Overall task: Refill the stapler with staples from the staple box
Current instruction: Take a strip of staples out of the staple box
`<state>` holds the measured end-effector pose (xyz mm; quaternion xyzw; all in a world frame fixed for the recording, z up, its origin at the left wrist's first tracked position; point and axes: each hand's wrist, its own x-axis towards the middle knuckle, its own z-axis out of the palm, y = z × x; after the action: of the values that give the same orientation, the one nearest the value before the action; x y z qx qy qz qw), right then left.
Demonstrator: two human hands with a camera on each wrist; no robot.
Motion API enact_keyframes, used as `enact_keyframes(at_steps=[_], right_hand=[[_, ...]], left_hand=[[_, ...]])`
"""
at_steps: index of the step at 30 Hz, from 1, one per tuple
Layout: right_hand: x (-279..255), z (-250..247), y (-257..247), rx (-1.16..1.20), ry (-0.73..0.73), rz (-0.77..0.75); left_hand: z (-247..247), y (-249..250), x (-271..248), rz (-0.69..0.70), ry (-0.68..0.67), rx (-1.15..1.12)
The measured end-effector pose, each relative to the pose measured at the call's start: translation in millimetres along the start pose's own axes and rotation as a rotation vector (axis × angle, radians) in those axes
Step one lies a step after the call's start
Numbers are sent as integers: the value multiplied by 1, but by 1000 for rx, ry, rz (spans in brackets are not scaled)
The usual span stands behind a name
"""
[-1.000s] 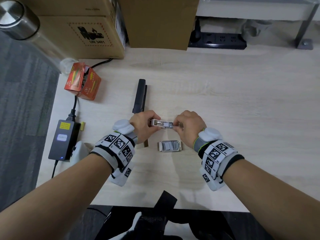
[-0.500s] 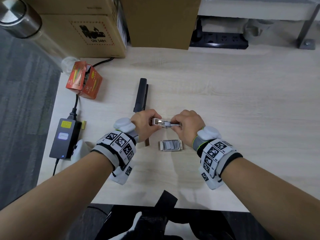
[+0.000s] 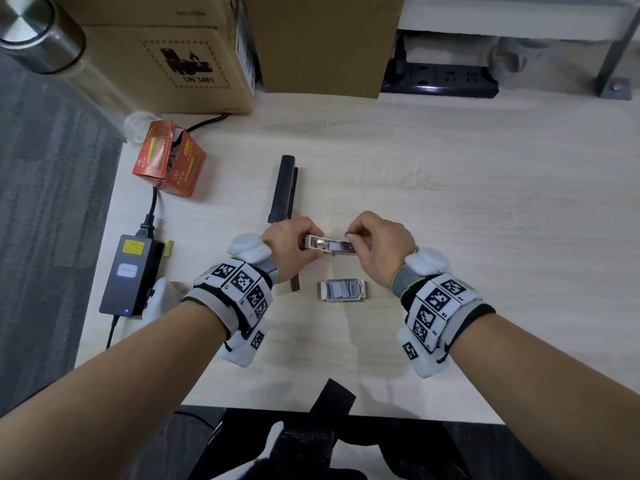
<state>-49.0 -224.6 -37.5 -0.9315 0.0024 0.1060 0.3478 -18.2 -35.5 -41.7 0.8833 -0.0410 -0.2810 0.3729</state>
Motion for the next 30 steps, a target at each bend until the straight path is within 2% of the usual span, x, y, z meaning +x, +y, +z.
enact_keyframes(at_steps=[6,13,30], right_hand=[[-4,-4,6,100,7,64],[-3,-5,6,169,-69,104],[-1,-6,11,241,3,196]], left_hand=[[0,0,0,3,2,2],[-1,-3,2,-4,-15,-7],[-1,-5,3,8,-11,-24]])
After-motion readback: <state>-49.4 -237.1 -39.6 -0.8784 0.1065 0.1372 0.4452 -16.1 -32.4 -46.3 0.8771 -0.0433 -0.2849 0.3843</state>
